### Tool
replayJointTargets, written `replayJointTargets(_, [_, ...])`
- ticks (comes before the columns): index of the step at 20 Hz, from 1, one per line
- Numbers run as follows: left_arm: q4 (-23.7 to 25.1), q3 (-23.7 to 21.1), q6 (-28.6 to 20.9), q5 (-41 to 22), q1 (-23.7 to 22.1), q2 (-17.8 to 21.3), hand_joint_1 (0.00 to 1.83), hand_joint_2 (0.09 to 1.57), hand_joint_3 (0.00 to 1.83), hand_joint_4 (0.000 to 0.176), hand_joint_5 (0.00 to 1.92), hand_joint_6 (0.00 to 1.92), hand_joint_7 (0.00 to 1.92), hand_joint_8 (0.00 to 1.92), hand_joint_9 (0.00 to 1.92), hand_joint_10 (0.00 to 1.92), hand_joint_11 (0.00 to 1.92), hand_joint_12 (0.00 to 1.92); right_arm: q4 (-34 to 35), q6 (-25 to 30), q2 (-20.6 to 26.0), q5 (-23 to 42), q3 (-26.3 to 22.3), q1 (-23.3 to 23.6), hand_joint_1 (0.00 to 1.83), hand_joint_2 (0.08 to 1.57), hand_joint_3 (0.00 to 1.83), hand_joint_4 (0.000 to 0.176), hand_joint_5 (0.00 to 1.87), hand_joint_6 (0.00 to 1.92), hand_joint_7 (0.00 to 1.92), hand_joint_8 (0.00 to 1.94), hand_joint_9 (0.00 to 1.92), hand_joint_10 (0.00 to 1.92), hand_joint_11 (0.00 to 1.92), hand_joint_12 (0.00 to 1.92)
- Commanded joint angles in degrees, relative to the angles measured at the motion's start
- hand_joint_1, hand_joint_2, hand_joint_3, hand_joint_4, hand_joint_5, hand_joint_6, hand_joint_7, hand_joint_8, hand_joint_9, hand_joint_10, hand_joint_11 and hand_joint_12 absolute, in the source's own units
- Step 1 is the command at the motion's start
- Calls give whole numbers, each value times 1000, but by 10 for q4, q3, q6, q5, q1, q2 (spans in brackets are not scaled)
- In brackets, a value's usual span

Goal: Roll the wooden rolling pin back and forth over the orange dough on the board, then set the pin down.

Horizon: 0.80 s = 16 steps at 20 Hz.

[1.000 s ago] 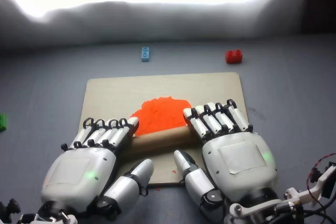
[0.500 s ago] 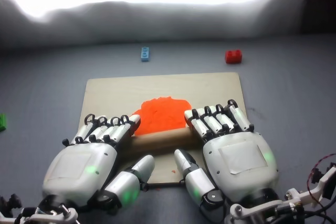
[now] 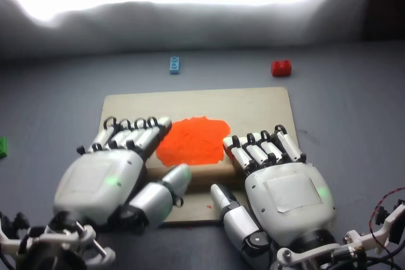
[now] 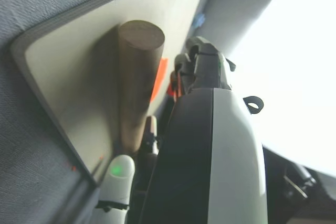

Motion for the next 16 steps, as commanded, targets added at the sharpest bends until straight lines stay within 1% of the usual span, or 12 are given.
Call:
replayJointTargets(1, [35,2,-3,-55,-7,6,0,1460,0,0,227,9,260,3,231,6,0,490,-37,-1,0,37,-3,-4,0,1408,0,0,410,47,459,12,376,32,0,1057])
replayJointTargets(3, [35,3,-2,-50,-16,10,0,1456,0,0,216,4,254,4,221,2,0,484,-37,-1,0,37,-3,-4,0,1412,0,0,390,37,445,3,359,23,0,966])
replayJointTargets(4, [35,3,-2,-49,-21,12,0,1459,0,0,215,2,247,1,211,1,0,465,-37,-1,0,37,-3,-3,0,1413,0,0,397,39,446,3,363,23,0,970])
replayJointTargets(5, [35,2,-2,-46,-26,14,0,1460,0,0,217,3,241,0,206,0,0,463,-37,-1,0,37,-3,-2,0,1417,0,0,397,39,444,2,362,23,0,1018])
replayJointTargets(7, [35,3,-2,-41,-32,18,0,1454,0,0,212,0,234,2,193,3,0,379,-37,0,2,38,-3,3,0,1425,3,0,371,27,420,0,354,18,0,995])
replayJointTargets(10, [35,3,-3,-40,-32,20,0,1456,0,0,204,0,269,9,230,13,0,394,-45,4,7,41,-3,11,0,1422,1,0,347,16,383,1,320,3,0,959])
replayJointTargets(11, [35,3,-3,-40,-31,20,0,1448,0,0,217,4,306,12,235,9,0,446,-50,6,8,43,-3,14,0,1427,2,0,358,20,408,12,353,17,0,1014])
replayJointTargets(12, [35,3,-3,-40,-29,21,0,1448,0,0,218,4,308,11,236,9,0,448,-57,8,9,45,-3,18,0,1427,2,0,358,20,410,13,355,18,0,1017])
replayJointTargets(13, [35,3,-3,-39,-27,21,0,1453,0,0,178,0,271,9,205,8,0,368,-61,9,10,46,-3,21,0,1424,1,0,363,21,408,9,364,21,0,983])
replayJointTargets(14, [35,3,-3,-37,-26,22,0,1453,0,0,178,0,271,9,205,8,0,368,-64,8,11,47,-3,23,0,1424,1,0,363,21,408,9,364,21,0,983])
replayJointTargets(15, [36,2,-2,-34,-25,23,0,1449,0,0,175,5,267,3,196,2,0,380,-68,8,12,47,-3,24,0,1424,0,0,357,16,398,2,349,12,0,922])
replayJointTargets(16, [40,2,-1,-29,-25,25,0,1449,0,0,175,5,267,3,196,2,0,380,-70,8,13,48,-3,25,0,1424,0,0,357,16,398,2,349,12,0,922])
